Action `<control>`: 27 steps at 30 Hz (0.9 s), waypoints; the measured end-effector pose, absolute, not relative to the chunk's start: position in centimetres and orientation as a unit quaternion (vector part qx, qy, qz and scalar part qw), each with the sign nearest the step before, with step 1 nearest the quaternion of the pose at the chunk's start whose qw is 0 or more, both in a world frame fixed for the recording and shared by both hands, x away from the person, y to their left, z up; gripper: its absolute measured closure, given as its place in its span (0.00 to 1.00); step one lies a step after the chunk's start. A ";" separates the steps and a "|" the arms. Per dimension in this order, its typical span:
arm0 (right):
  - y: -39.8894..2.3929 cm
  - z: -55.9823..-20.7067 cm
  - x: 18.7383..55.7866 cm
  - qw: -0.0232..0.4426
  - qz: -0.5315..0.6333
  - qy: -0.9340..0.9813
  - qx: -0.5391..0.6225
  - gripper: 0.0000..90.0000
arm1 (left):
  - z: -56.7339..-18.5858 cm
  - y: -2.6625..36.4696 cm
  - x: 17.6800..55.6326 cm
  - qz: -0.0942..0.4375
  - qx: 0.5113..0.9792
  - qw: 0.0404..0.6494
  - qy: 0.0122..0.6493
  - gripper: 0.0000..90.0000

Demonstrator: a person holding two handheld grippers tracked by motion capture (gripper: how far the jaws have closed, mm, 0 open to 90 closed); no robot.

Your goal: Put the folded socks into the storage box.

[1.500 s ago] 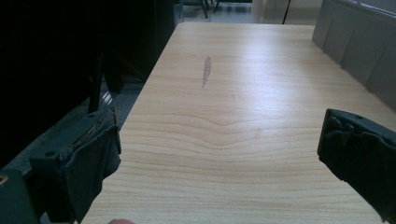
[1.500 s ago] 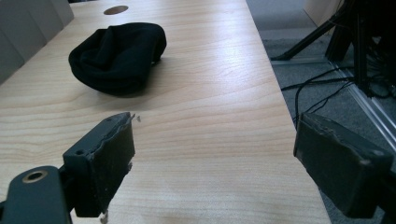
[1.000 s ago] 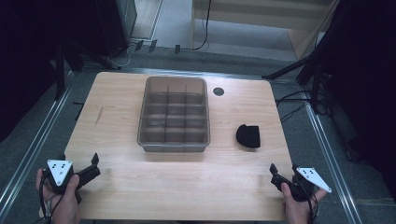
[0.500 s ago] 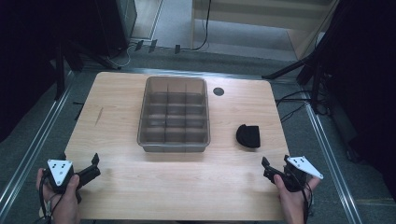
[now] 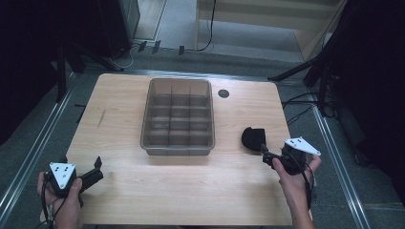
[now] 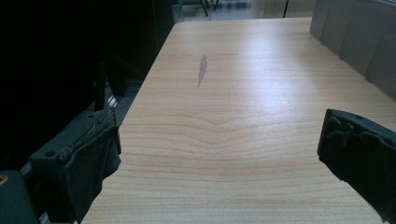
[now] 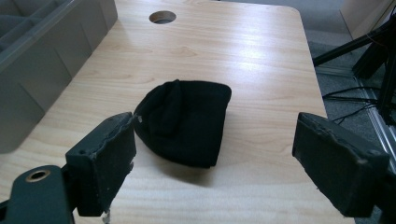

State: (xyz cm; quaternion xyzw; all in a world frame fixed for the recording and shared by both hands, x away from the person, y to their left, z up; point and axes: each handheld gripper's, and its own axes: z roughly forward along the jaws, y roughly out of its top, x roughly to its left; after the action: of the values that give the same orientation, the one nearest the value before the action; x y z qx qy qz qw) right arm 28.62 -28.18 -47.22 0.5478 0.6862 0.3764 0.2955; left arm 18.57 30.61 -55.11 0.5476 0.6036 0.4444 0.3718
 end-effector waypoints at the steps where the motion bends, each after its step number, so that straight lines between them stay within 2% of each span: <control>1: -28.2 -47.2 28.6 0.296 0.376 0.686 0.548 0.15 | -55.1 30.6 18.6 0.444 0.547 0.372 0.604 0.00; 19: -26.8 -45.7 34.9 0.248 0.300 0.722 0.572 0.17 | -55.1 30.6 18.8 0.439 0.551 0.369 0.606 0.00; 27: -26.7 -45.9 36.7 0.207 0.268 0.738 0.584 0.18 | -55.1 30.6 18.8 0.434 0.552 0.370 0.608 0.00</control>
State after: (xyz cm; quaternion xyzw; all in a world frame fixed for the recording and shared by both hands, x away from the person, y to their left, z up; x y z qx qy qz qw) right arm 36.73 -26.71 -45.88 0.5844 0.7377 0.2676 0.2066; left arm 18.75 30.62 -55.10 0.5517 0.6085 0.4343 0.3698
